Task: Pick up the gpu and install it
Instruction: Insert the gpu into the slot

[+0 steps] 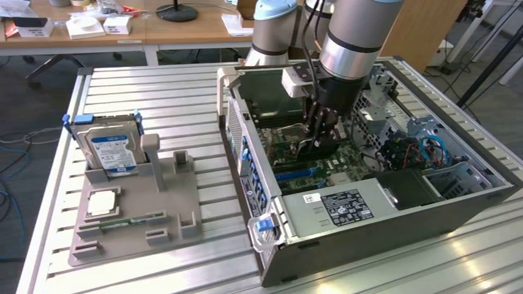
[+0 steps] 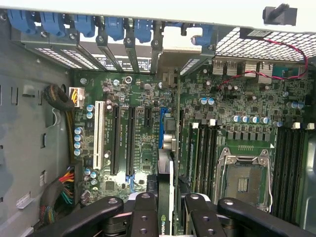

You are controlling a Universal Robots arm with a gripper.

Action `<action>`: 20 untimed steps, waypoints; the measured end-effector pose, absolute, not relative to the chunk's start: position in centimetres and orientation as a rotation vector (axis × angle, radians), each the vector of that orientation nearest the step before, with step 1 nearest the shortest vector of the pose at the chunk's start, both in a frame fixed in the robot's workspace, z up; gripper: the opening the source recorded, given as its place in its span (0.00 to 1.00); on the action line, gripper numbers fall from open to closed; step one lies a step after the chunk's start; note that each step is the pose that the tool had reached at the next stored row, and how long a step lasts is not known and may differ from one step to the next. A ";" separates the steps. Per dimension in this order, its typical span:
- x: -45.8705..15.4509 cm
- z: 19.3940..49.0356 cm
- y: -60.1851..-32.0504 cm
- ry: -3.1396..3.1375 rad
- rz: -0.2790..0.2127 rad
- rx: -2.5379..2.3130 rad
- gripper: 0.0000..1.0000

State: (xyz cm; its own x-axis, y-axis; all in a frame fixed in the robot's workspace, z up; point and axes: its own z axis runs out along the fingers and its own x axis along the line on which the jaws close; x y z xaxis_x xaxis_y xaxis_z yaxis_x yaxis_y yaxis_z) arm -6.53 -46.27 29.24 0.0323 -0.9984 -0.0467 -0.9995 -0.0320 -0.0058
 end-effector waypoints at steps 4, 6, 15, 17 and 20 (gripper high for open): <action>-6.0 29.2 -46.3 2.162 0.046 -2.229 0.26; -5.9 29.2 -46.3 2.162 0.046 -2.228 0.26; -5.9 29.2 -46.3 2.219 0.044 -2.171 0.26; -5.9 29.2 -46.3 2.211 0.045 -2.178 0.26; -5.9 29.1 -46.3 2.200 0.045 -2.189 0.26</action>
State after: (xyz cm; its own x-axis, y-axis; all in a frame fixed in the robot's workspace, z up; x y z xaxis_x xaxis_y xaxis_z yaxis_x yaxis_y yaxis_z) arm -5.91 -46.33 29.13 -0.0049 -0.9989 -0.0469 -1.0000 0.0052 -0.0058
